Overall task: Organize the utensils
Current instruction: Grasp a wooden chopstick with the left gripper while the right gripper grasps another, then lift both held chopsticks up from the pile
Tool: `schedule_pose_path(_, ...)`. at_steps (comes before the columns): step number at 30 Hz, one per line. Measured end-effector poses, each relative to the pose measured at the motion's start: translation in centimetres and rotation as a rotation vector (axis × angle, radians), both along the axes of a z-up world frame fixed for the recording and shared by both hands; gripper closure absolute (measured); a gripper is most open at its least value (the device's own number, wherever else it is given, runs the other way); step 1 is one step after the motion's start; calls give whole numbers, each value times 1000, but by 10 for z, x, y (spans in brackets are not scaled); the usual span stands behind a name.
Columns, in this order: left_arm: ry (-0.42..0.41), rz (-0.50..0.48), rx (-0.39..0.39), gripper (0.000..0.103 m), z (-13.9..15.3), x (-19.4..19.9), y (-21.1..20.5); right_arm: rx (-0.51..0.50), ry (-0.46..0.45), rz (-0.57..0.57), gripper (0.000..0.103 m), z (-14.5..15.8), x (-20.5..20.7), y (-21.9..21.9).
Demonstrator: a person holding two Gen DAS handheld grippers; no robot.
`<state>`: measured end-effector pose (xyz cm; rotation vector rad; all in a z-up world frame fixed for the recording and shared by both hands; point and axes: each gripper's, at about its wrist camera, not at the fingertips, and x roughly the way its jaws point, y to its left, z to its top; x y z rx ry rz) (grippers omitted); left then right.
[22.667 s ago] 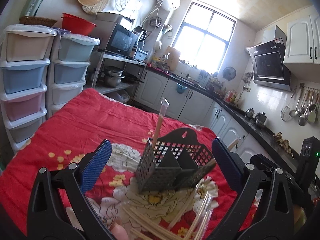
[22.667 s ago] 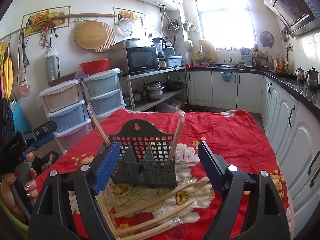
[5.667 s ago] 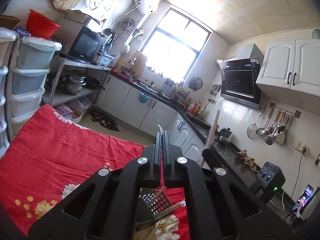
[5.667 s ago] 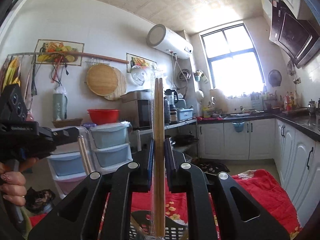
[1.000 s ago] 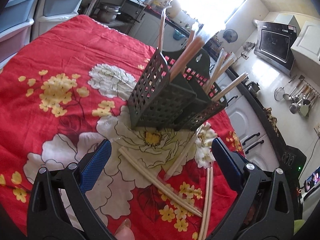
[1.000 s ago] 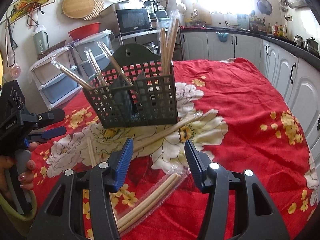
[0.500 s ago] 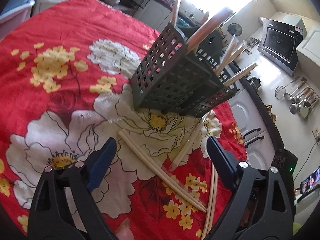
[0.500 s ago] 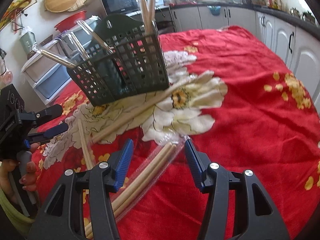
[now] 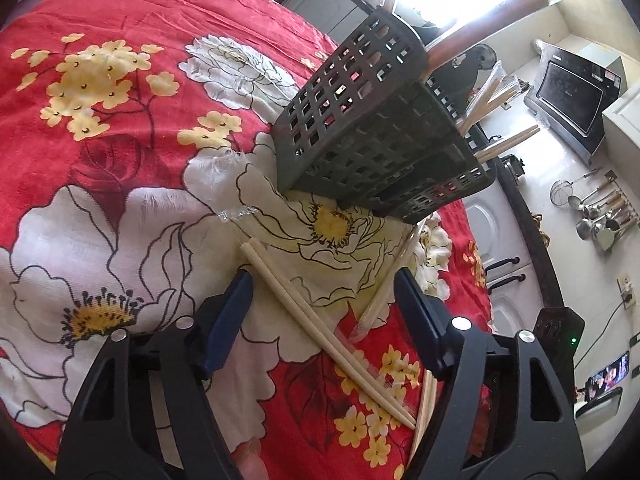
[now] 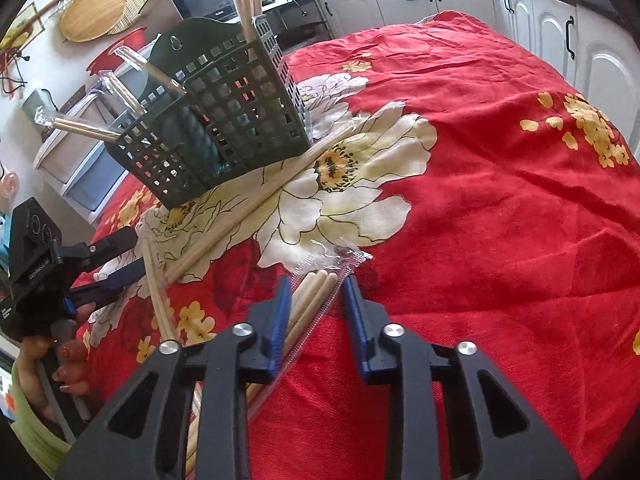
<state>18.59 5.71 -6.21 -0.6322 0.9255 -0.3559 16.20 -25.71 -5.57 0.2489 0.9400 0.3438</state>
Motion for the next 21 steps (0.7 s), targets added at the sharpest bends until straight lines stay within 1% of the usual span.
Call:
schedule_pose_path(2, 1, 2, 8, 47, -1, 2, -1, 8, 2, -4, 84, 0, 1, -2)
schedule_pose_path(4, 5, 8, 18, 57, -3, 3, -1, 13, 4, -8, 86, 0, 1, -3)
schedule_pose_path(5, 6, 9, 27, 59, -4, 4, 0, 12, 4, -11, 91, 0, 1, -4)
schedule_pose_path(6, 8, 9, 33, 65, -5, 5, 0, 11, 4, -16, 92, 0, 1, -4)
schedule_pose_path(7, 10, 12, 38, 70, -5, 5, 0, 24, 8, -22, 92, -1, 2, -6)
schedule_pose_path(9, 12, 12, 44, 74, -7, 6, 2, 44, 18, -28, 93, -2, 3, -10)
schedule_pose_path(12, 22, 24, 42, 88, -11, 7, 9, 60, 20, -35, 95, -1, 3, -12)
schedule_pose_path(13, 26, 28, 35, 91, -12, 7, 12, 72, 18, -39, 97, -1, 3, -14)
schedule_pose_path(14, 29, 30, 23, 91, -13, 7, 14, 78, 16, -42, 102, 0, 3, -15)
schedule_pose_path(15, 32, 30, 6, 92, -15, 7, 16, 76, 10, -48, 102, 2, 3, -17)
schedule_pose_path(17, 33, 29, -4, 92, -15, 7, 19, 81, 6, -50, 102, 3, 4, -19)
schedule_pose_path(20, 31, 27, -17, 92, -16, 7, 23, 101, 19, -60, 102, 1, 4, -22)
schedule_pose_path(21, 31, 28, -32, 93, -16, 7, 25, 104, 21, -62, 102, 1, 4, -23)
